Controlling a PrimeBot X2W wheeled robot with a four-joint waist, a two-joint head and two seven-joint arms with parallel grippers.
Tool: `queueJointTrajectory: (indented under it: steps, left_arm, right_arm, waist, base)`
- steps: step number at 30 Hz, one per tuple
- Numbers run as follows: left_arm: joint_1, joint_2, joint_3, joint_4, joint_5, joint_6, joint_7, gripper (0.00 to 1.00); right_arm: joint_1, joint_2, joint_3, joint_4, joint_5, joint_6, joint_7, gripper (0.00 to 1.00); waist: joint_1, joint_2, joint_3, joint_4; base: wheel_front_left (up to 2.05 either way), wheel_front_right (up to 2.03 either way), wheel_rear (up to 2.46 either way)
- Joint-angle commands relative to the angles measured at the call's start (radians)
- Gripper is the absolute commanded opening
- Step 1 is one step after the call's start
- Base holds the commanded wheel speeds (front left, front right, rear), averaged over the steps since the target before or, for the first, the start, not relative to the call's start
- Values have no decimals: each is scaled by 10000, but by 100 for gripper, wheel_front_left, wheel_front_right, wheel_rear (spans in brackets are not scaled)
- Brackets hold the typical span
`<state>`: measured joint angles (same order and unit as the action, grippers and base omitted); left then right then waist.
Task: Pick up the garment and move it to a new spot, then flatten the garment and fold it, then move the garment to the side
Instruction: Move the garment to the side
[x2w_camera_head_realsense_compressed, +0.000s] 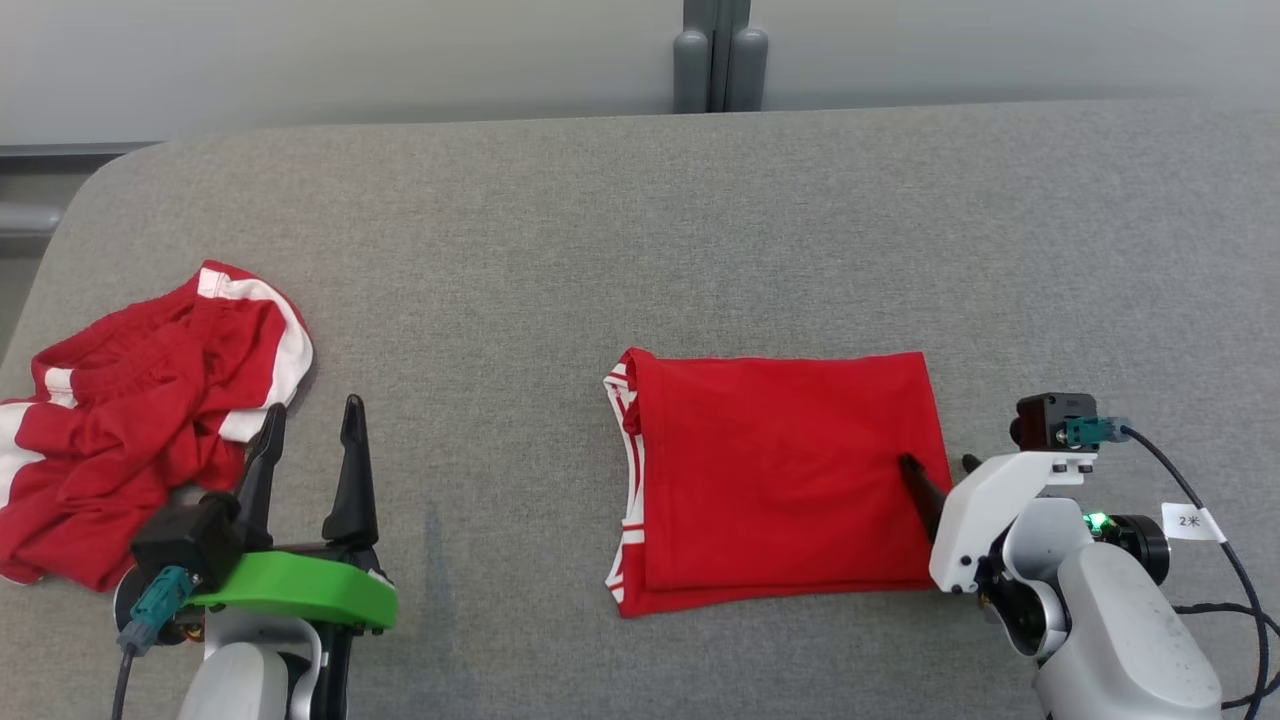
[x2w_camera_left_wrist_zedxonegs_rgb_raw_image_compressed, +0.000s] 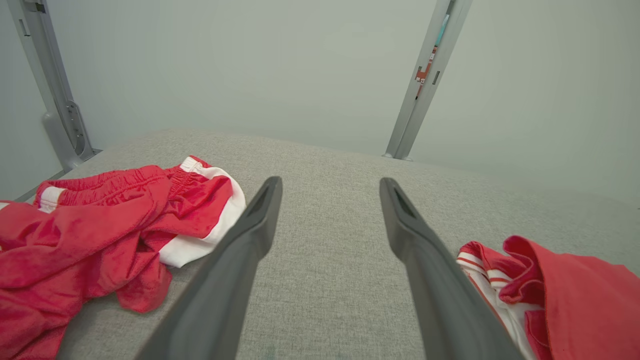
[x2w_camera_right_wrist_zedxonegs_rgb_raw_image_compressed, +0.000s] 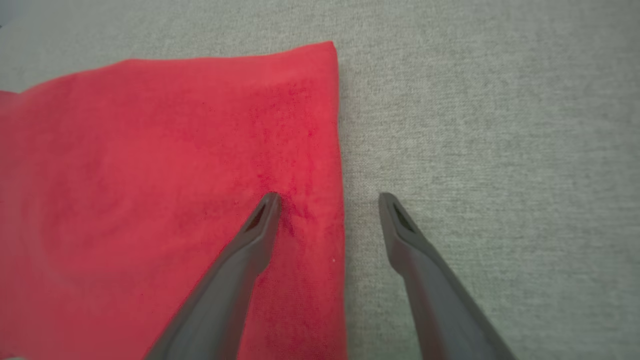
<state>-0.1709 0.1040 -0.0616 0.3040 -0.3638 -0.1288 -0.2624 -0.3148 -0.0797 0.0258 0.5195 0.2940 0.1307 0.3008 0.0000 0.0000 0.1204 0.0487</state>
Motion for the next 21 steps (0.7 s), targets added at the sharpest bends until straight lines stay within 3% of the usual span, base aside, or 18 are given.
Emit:
queueJointTrajectory:
  steps: [1,8,9,10,15,21]
  left_arm:
    - [-177,18,-9,-28,-9,-28,-28,100]
    - [-269,28,-60,-118,61,-27,-27,100]
    - [-267,37,-50,-136,65,-28,-28,100]
    - [-254,40,-35,-159,67,-28,-27,100]
    - [-122,116,49,-243,73,-28,-28,100]
    - [-184,259,350,-651,152,-28,-28,100]
  right_arm:
    - [-157,35,67,240,-59,-1,-22,100]
    - [-551,205,800,1574,-61,4,253,100]
    - [-578,221,941,1700,-69,5,337,42]
    - [-618,225,1152,1783,-46,10,397,0]
    - [-1143,-431,1781,1533,77,-10,168,0]
    - [-2421,-2029,2914,728,-84,-10,68,0]
  waist:
    - [0,0,98,110]
    - [0,0,289,176]
    - [0,0,318,162]
    - [0,0,347,139]
    - [0,0,445,-281]
    - [0,0,769,-1303]
  base:
    - [0,0,0]
    - [0,0,0]
    - [0,0,0]
    - [0,0,0]
    - [0,0,0]
    - [0,0,0]
